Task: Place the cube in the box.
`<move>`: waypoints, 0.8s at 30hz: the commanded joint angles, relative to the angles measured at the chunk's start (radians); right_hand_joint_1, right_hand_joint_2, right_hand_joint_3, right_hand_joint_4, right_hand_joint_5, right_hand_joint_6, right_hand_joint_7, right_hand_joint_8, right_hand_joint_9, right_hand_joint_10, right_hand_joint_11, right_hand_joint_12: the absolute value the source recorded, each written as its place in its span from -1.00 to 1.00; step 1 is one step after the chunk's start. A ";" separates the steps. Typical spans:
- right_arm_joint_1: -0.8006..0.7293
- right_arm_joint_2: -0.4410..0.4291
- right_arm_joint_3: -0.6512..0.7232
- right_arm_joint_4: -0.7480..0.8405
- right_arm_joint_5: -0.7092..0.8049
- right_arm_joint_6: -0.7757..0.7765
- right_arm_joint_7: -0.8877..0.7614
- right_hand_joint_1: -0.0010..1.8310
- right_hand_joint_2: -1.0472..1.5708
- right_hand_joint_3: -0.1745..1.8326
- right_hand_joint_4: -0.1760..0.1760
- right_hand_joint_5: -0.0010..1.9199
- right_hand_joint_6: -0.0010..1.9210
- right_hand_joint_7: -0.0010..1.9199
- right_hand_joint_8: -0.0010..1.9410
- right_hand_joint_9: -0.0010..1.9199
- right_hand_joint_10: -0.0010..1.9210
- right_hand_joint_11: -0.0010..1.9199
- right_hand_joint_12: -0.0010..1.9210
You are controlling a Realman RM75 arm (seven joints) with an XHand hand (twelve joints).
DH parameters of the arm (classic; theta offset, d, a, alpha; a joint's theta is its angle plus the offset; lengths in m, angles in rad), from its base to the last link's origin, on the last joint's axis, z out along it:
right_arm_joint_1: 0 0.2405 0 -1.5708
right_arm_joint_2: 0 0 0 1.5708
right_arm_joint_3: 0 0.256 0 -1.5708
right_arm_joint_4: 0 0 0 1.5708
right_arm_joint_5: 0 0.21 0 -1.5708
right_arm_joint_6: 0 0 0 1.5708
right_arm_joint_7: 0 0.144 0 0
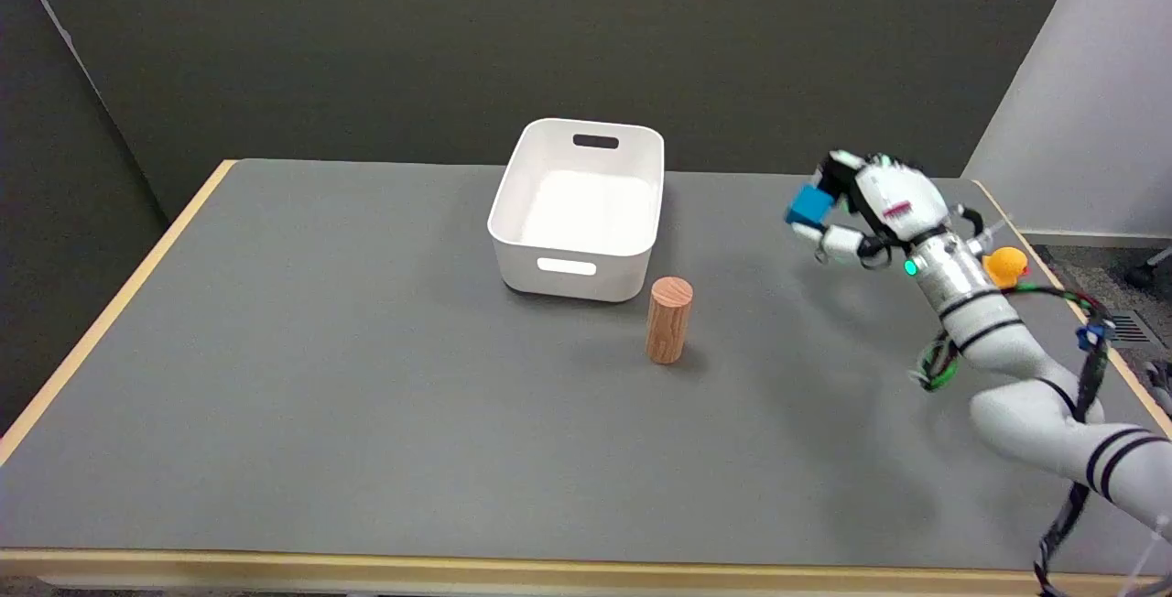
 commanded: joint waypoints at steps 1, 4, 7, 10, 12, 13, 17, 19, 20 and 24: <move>0.284 -0.135 -0.188 0.189 -0.206 0.121 -0.003 0.28 0.73 -0.60 -0.97 -0.43 0.49 -0.24 0.77 -0.24 0.99 -0.60 0.96; 0.368 -0.206 -0.255 0.145 -0.239 0.076 0.001 0.26 0.66 -0.40 -1.00 -0.38 0.67 -0.33 0.72 -0.22 1.00 -0.63 1.00; 0.426 -0.279 -0.304 0.079 -0.274 0.006 0.005 0.25 0.66 -0.39 -1.00 -0.38 0.68 -0.34 0.73 -0.24 1.00 -0.63 1.00; 0.461 -0.339 -0.335 -0.016 -0.281 -0.018 0.007 0.25 0.66 -0.38 -1.00 -0.39 0.69 -0.34 0.74 -0.26 1.00 -0.63 1.00; 0.476 -0.386 -0.346 -0.082 -0.281 -0.028 0.019 0.25 0.66 -0.38 -1.00 -0.39 0.69 -0.34 0.74 -0.25 1.00 -0.63 1.00; 0.483 -0.404 -0.350 -0.110 -0.281 -0.037 0.030 0.25 0.66 -0.38 -1.00 -0.39 0.69 -0.34 0.75 -0.25 1.00 -0.63 1.00; 0.523 -0.466 -0.381 -0.215 -0.283 -0.089 0.054 0.25 0.66 -0.38 -1.00 -0.39 0.69 -0.35 0.75 -0.26 1.00 -0.64 1.00; 0.540 -0.493 -0.387 -0.271 -0.285 -0.125 0.054 0.25 0.66 -0.39 -1.00 -0.39 0.69 -0.35 0.75 -0.27 1.00 -0.65 1.00; 0.544 -0.501 -0.386 -0.291 -0.281 -0.147 0.054 0.25 0.66 -0.39 -1.00 -0.39 0.69 -0.35 0.75 -0.27 1.00 -0.66 1.00; 0.556 -0.515 -0.380 -0.346 -0.242 -0.279 0.045 0.24 0.68 -0.41 -1.00 -0.40 0.70 -0.36 0.76 -0.31 1.00 -0.73 1.00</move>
